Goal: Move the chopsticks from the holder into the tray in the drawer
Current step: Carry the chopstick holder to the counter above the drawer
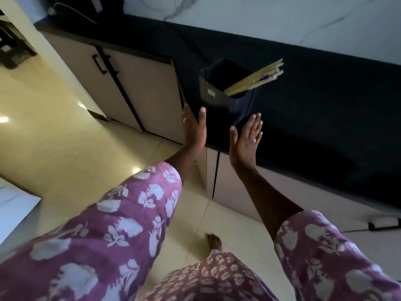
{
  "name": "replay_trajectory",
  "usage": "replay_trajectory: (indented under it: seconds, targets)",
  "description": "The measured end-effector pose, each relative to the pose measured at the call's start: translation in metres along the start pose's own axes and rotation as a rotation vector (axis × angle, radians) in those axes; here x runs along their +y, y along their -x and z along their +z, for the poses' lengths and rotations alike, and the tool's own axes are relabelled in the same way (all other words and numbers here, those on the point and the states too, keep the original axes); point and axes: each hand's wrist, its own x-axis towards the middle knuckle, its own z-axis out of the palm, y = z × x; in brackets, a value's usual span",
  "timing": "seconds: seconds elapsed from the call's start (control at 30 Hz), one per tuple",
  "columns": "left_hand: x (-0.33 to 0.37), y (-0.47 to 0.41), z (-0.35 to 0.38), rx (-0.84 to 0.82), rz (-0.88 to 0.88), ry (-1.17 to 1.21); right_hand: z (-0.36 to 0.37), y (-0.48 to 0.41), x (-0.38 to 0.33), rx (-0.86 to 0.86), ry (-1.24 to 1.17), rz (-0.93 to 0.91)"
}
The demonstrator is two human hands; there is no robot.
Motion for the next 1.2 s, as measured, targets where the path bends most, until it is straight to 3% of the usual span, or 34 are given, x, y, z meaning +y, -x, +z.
replay_trajectory:
  seconds: [0.1, 0.23, 0.33, 0.57, 0.93, 1.2]
  targets:
    - [0.035, -0.041, 0.012, 0.06, -0.155, 0.237, -0.002, -0.034, -0.006, -0.001, -0.108, 0.034]
    - [0.053, -0.076, 0.021, 0.035, -0.193, 0.457, -0.002, -0.058, -0.018, -0.034, -0.238, 0.056]
    - [0.052, -0.081, 0.027, -0.026, -0.202, 0.5, -0.001, -0.064, -0.022, -0.054, -0.356, 0.063]
    - [0.048, -0.059, 0.025, 0.106, -0.144, 0.416, -0.005, -0.053, -0.036, -0.015, -0.543, 0.156]
    - [0.009, 0.062, -0.038, 0.237, -0.135, 0.369, 0.001, 0.074, -0.056, 0.031, -0.646, 0.188]
    - [-0.063, 0.191, -0.095, 0.321, -0.253, 0.398, 0.018, 0.201, -0.04, -0.1, -0.572, 0.224]
